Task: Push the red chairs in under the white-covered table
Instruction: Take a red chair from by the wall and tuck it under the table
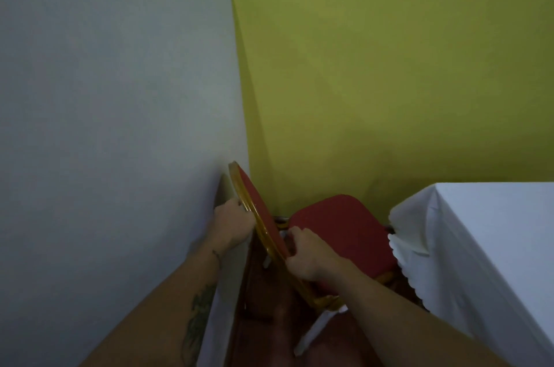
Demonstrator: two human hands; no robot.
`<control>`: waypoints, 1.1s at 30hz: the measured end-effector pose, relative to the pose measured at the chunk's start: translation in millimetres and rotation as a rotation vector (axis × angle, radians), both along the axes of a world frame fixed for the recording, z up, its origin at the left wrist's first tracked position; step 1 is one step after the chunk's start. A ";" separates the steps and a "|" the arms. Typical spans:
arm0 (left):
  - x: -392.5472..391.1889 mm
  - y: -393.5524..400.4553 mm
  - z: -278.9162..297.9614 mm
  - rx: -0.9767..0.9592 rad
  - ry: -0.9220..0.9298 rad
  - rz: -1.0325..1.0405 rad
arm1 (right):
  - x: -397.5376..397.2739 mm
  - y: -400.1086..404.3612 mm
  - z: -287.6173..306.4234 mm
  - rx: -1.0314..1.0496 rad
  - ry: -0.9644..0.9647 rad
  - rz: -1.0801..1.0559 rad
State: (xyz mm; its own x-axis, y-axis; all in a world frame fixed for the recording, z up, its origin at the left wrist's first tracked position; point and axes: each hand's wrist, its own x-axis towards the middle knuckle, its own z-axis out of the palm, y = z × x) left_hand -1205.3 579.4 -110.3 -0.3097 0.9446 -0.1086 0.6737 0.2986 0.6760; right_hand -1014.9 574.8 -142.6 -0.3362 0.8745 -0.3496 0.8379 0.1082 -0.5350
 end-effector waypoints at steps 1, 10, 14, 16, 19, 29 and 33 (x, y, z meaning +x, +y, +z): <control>-3.5 11.7 -3.3 -0.001 -0.029 0.010 | -7.9 8.0 -3.9 -0.013 -0.013 0.008; -10.3 89.8 -30.5 -0.102 -0.307 0.168 | -66.8 53.1 -51.9 -0.138 -0.092 -0.057; -14.1 103.9 -43.3 -0.063 -0.331 0.135 | -75.4 59.3 -59.3 -0.087 -0.129 -0.080; -19.0 108.2 -46.8 -0.058 -0.321 0.120 | -77.2 60.3 -54.0 -0.092 -0.137 -0.063; -22.6 107.9 -51.9 -0.081 -0.325 0.131 | -76.6 56.4 -47.2 -0.115 -0.153 -0.051; -12.6 56.4 -53.4 -0.140 -0.385 0.112 | -59.2 2.2 -49.0 -0.075 -0.198 0.028; -10.1 22.5 -51.2 -0.154 -0.377 0.107 | -57.7 -33.4 -56.4 -0.048 -0.167 0.033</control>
